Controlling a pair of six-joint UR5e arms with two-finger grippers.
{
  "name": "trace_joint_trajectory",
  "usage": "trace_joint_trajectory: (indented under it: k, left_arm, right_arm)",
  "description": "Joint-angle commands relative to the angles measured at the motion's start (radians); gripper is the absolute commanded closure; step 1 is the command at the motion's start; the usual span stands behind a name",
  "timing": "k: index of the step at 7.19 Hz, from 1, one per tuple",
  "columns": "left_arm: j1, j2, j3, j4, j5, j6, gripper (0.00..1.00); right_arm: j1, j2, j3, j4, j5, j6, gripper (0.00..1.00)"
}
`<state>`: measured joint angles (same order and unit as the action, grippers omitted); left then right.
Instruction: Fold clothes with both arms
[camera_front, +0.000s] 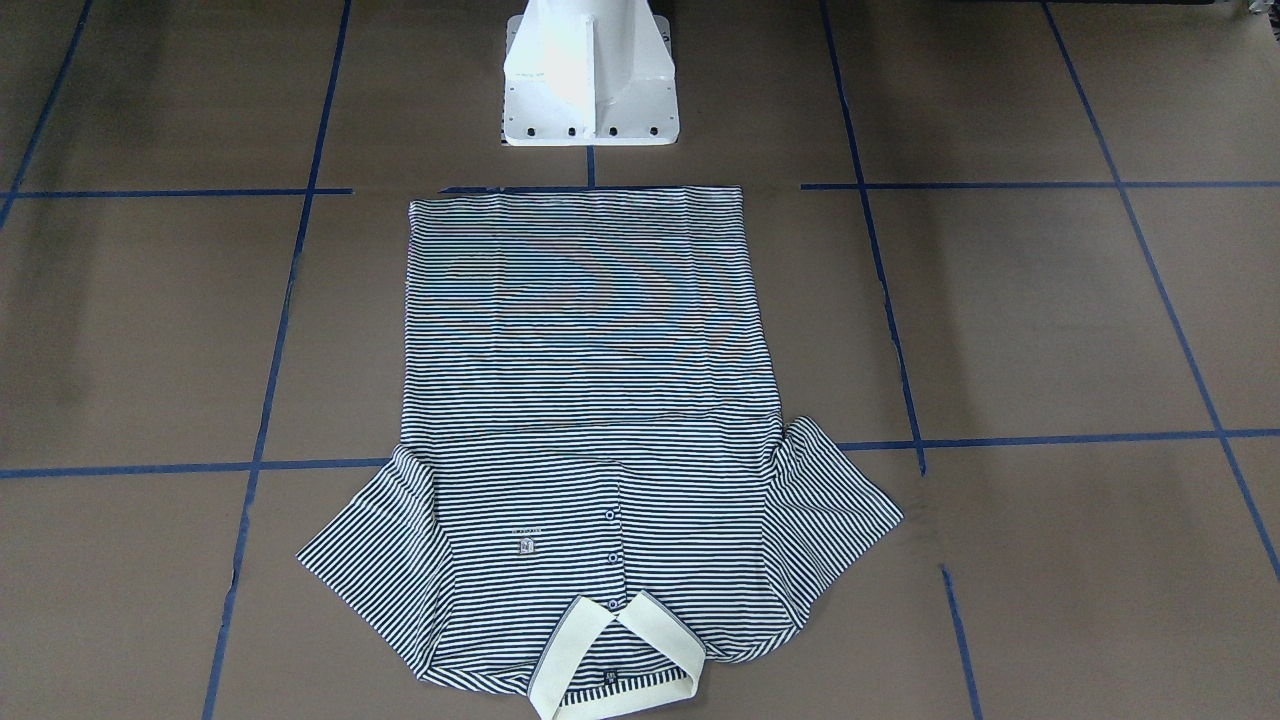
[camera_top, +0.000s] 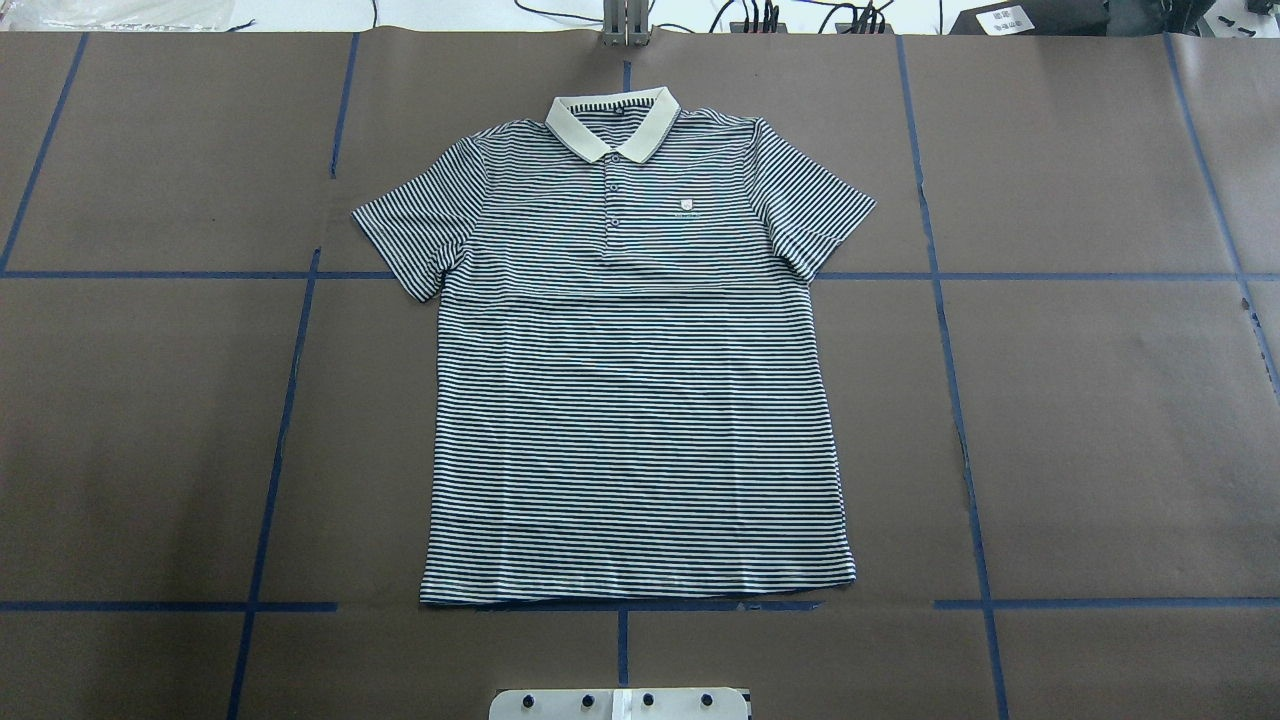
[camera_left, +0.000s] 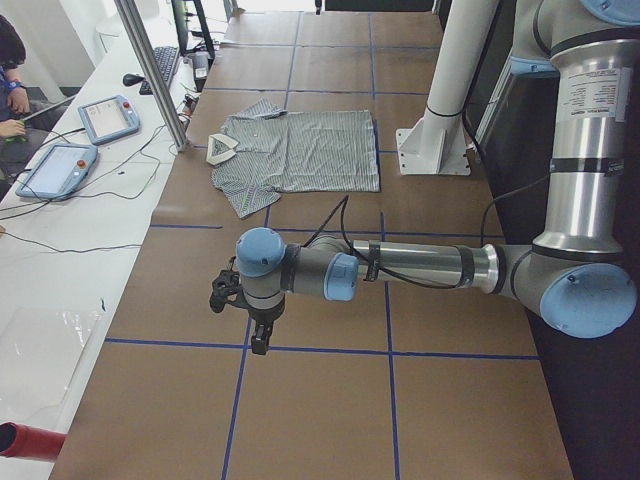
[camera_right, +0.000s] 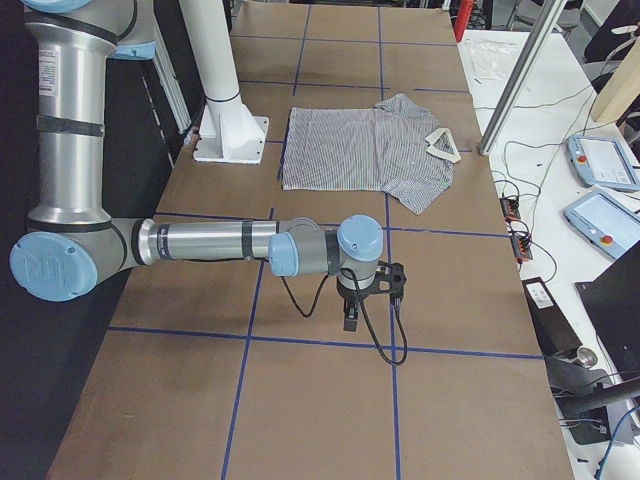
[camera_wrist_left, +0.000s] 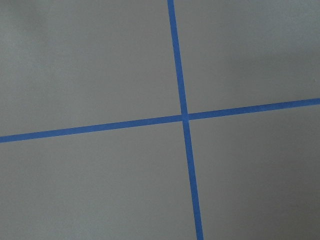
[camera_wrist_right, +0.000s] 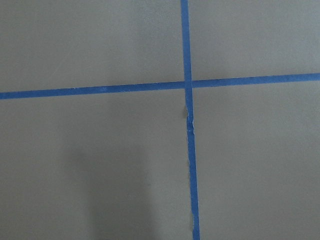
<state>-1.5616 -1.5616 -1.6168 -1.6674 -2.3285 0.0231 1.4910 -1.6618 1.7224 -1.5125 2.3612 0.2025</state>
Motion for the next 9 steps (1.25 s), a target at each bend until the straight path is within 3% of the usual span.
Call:
trace_joint_trajectory:
  k: [1,2,4,5,6,7,9]
  left_arm:
    - [0.0,-0.001,-0.003,0.0,0.0,0.0,0.0]
    - [0.0,-0.005,-0.017,0.0,0.0,-0.002,0.0]
    - [0.003,-0.04,-0.117,0.003,0.006,-0.008,0.0]
    - [0.006,-0.054,-0.152,-0.021,-0.002,-0.006,0.0]
    - [0.012,-0.061,-0.137,-0.103,-0.003,-0.005,0.0]
    - [0.023,-0.051,-0.135,-0.185,-0.006,-0.011,0.0]
    - [0.044,-0.108,-0.098,-0.198,-0.04,-0.043,0.0]
  right_arm:
    - [0.0,0.013,0.005,0.0,-0.006,0.002,0.0]
    - [-0.002,0.02,-0.007,0.008,-0.005,0.0,0.0]
    - [-0.003,0.039,-0.084,0.194,0.003,0.015,0.0]
    - [-0.008,0.089,-0.099,0.231,0.009,0.038,0.0]
    - [-0.04,0.149,-0.137,0.235,0.01,0.05,0.0]
    - [-0.117,0.193,-0.168,0.315,0.027,0.052,0.0]
    - [-0.246,0.339,-0.317,0.447,0.024,0.273,0.0]
